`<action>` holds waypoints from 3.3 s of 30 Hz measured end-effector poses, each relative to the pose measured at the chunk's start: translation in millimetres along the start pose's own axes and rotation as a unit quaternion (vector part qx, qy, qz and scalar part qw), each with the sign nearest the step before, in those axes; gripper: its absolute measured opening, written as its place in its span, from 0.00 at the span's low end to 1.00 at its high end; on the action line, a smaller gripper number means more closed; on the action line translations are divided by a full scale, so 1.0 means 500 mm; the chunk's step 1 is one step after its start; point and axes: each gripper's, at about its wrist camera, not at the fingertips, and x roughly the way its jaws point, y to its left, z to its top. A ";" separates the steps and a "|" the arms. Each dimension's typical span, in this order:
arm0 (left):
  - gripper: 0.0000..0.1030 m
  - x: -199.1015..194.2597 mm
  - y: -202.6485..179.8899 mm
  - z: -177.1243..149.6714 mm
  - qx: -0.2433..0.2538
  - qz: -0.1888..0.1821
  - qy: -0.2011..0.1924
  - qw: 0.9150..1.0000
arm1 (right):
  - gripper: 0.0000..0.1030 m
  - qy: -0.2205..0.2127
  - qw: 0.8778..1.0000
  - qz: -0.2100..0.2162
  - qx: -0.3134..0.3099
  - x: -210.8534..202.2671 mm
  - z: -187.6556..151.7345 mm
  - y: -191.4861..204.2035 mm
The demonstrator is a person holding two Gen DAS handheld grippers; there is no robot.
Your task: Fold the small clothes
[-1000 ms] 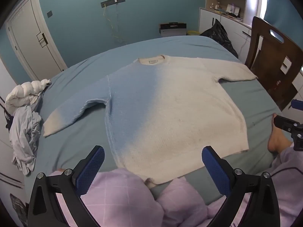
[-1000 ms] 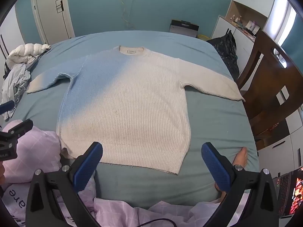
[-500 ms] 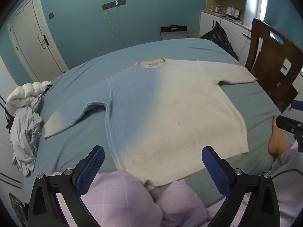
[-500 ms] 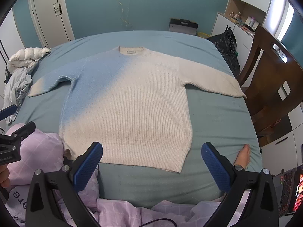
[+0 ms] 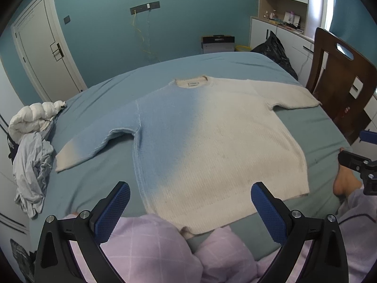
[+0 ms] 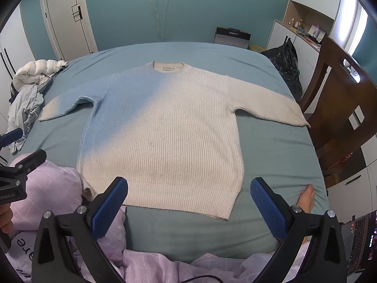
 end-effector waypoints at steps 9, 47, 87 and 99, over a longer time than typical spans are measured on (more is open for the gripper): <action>1.00 0.002 0.001 -0.003 -0.002 -0.008 0.007 1.000 | 0.99 0.009 1.000 0.004 -0.001 0.002 -0.001 0.003; 1.00 0.034 0.040 -0.007 -0.036 -0.007 0.041 0.998 | 0.99 0.046 0.996 0.015 0.079 0.024 0.022 -0.059; 1.00 0.168 0.139 -0.003 -0.104 0.046 0.097 0.989 | 0.99 0.114 0.878 -0.058 0.462 0.602 0.176 -0.827; 1.00 0.267 0.154 0.015 -0.144 0.060 0.158 0.975 | 0.60 0.033 0.824 -0.083 0.560 0.763 0.175 -0.961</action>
